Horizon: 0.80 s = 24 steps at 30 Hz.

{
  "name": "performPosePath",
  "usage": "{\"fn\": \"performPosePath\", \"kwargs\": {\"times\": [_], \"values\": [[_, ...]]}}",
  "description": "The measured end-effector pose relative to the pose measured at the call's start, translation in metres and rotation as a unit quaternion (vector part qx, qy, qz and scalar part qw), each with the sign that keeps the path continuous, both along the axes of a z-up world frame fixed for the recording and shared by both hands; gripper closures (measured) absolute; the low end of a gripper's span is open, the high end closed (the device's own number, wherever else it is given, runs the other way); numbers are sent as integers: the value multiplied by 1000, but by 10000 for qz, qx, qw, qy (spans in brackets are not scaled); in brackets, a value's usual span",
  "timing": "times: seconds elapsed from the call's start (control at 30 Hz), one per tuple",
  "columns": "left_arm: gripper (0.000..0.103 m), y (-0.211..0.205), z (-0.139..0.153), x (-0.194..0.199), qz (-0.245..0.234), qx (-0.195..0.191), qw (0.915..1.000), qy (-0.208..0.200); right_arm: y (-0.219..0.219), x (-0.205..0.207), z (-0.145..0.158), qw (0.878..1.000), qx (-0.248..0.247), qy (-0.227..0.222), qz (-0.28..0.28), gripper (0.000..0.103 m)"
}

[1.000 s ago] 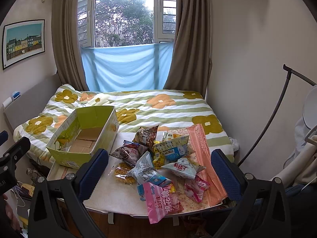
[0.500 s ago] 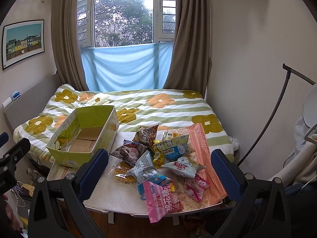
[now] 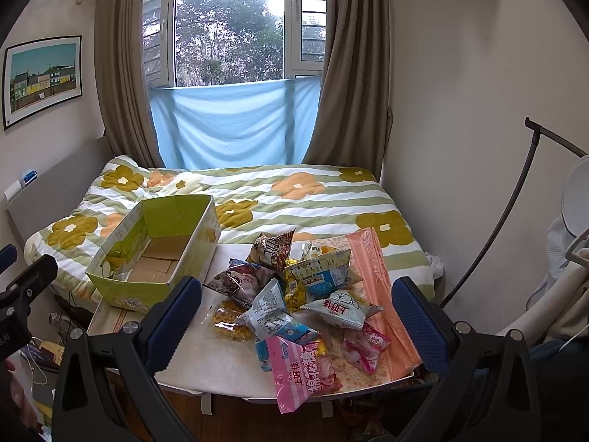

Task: Organize snacks
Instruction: 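Reach both grippers into the snack pile and grasp a bag each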

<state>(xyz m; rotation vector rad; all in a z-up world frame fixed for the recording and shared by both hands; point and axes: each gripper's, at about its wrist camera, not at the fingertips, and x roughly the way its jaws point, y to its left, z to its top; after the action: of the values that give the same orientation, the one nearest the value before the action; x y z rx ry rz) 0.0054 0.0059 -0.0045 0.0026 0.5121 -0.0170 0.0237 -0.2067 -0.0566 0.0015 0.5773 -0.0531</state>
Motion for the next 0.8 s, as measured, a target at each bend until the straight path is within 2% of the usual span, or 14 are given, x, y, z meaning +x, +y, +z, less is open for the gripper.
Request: {"fn": "performPosePath", "kwargs": {"times": [0.23,0.43,0.67,0.8], "values": [[0,1,1,10,-113,-26,9998,176,-2,-1,3,9999,66,-7,-137,0],[0,-2,-11,30,-498,-177,9970,562,-26,-1,-5,9988,105,268,-402,0],[0,-35,-62,56,-939,-525,9862,1256,-62,7,-39,9960,-86,700,-557,0],[0,-71,-98,66,-1178,-599,9765,1700,-90,25,-66,9938,68,1027,-419,0]]}}
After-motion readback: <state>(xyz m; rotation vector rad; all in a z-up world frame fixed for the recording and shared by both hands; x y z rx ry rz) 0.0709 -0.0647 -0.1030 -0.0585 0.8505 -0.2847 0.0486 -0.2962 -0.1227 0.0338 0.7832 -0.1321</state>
